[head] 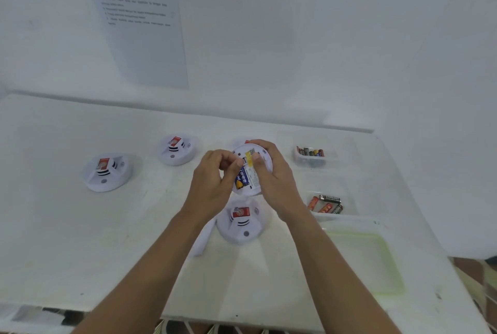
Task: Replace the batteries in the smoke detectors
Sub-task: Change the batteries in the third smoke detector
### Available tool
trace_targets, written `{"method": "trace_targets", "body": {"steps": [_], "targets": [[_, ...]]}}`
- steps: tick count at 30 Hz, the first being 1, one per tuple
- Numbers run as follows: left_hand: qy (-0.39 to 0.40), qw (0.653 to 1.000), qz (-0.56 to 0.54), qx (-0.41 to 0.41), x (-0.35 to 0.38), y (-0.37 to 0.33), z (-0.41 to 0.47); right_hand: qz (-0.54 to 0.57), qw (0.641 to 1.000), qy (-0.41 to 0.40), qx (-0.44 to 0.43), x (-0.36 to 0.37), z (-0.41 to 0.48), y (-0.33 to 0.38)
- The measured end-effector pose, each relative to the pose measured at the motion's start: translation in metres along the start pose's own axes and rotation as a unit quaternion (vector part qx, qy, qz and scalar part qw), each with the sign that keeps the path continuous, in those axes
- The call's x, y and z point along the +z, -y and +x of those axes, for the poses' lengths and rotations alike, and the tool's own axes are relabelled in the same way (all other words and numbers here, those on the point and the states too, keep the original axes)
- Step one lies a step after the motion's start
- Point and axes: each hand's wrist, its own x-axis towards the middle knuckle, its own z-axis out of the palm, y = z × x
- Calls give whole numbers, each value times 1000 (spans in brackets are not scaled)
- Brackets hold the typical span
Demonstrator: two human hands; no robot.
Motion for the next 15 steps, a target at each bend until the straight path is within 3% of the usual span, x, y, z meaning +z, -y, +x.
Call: {"method": "trace_targets", "body": {"steps": [10,15], "targets": [[-20,999,-1,-27,70,-49,1,12,999,-18,26,-83,-3,-8],[-56,991,-123,9,103,-72,-1,-23,998,-53,13,-124,-4,-14]]}}
